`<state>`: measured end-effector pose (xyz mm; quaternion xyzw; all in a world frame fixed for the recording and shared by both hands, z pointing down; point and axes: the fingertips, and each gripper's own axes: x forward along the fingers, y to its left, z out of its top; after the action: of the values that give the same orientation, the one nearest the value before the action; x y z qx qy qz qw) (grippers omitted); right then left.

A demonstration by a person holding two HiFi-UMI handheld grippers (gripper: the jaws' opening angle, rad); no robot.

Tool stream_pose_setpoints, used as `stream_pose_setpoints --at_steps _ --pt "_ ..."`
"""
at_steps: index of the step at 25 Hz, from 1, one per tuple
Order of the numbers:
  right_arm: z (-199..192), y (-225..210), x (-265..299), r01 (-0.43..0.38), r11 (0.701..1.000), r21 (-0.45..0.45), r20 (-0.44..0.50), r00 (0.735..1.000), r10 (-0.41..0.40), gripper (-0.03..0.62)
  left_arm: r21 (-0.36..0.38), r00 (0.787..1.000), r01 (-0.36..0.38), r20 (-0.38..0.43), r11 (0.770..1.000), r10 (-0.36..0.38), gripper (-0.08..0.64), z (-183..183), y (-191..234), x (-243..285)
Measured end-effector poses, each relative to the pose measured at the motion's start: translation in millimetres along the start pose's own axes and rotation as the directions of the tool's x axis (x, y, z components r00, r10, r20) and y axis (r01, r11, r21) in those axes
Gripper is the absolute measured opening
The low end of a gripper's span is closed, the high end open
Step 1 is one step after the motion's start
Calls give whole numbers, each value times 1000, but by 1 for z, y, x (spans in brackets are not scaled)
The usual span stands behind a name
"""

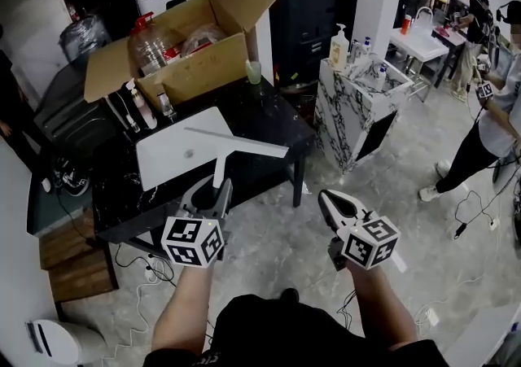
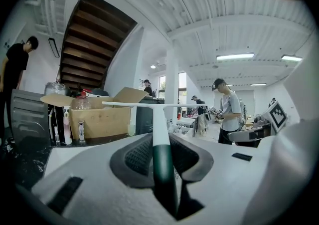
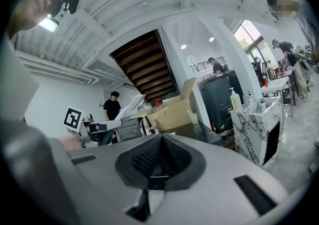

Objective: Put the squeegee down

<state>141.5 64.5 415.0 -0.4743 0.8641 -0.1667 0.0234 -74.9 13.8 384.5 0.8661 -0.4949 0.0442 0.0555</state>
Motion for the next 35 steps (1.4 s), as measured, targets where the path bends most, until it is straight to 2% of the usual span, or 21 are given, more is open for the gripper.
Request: stream_pose_setpoints --at_steps 8,16,25,30,35 --pt "12 -8 5 -2 1000 -22 -3 1000 2 5 -11 1000 0 23 1000 0 98 5 3 11" --pt "2 -34 41 31 999 -23 -60 998 -33 6 -44 999 28 30 999 -27 98 -4 31 62" --pt "41 -90 161 57 997 -55 -81 995 -62 6 -101 998 48 51 994 -43 98 9 109 165" --pt "62 -100 240 36 997 -70 -100 994 -43 5 -108 998 52 48 993 -47 98 21 157 211" --pt "71 -99 289 13 998 -64 -108 994 -20 6 -83 997 74 26 994 -72 98 24 179 238"
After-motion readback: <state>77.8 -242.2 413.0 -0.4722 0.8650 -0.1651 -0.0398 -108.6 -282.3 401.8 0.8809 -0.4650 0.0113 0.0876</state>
